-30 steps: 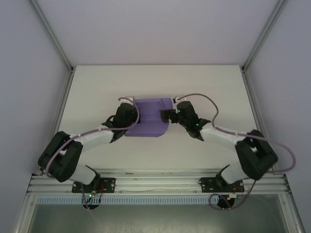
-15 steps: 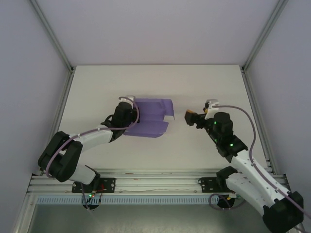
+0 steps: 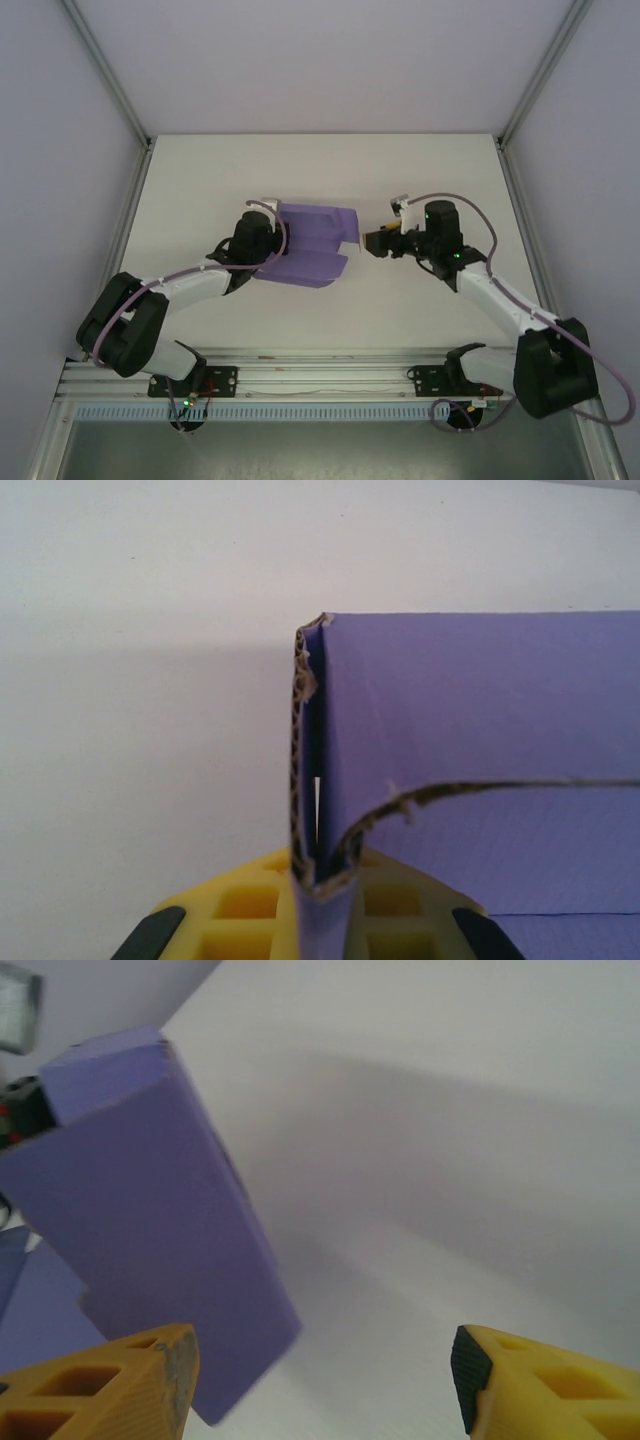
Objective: Assemble paper box
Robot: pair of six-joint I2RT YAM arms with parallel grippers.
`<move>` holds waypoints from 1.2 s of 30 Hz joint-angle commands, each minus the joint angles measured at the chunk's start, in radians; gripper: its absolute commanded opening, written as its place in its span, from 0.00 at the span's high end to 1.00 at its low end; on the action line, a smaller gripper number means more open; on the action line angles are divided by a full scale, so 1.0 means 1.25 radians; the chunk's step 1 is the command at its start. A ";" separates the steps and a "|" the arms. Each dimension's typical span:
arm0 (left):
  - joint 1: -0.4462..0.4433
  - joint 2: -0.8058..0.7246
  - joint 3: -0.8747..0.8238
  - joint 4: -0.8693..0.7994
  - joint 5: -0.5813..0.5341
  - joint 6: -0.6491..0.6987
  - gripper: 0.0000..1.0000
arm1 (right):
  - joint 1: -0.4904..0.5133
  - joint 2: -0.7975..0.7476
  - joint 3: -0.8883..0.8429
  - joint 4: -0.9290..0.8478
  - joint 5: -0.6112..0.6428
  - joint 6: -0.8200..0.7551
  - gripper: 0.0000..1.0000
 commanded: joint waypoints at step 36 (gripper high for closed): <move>-0.007 0.059 0.086 -0.092 -0.114 -0.037 1.00 | 0.310 0.424 0.397 -0.118 0.532 0.112 0.71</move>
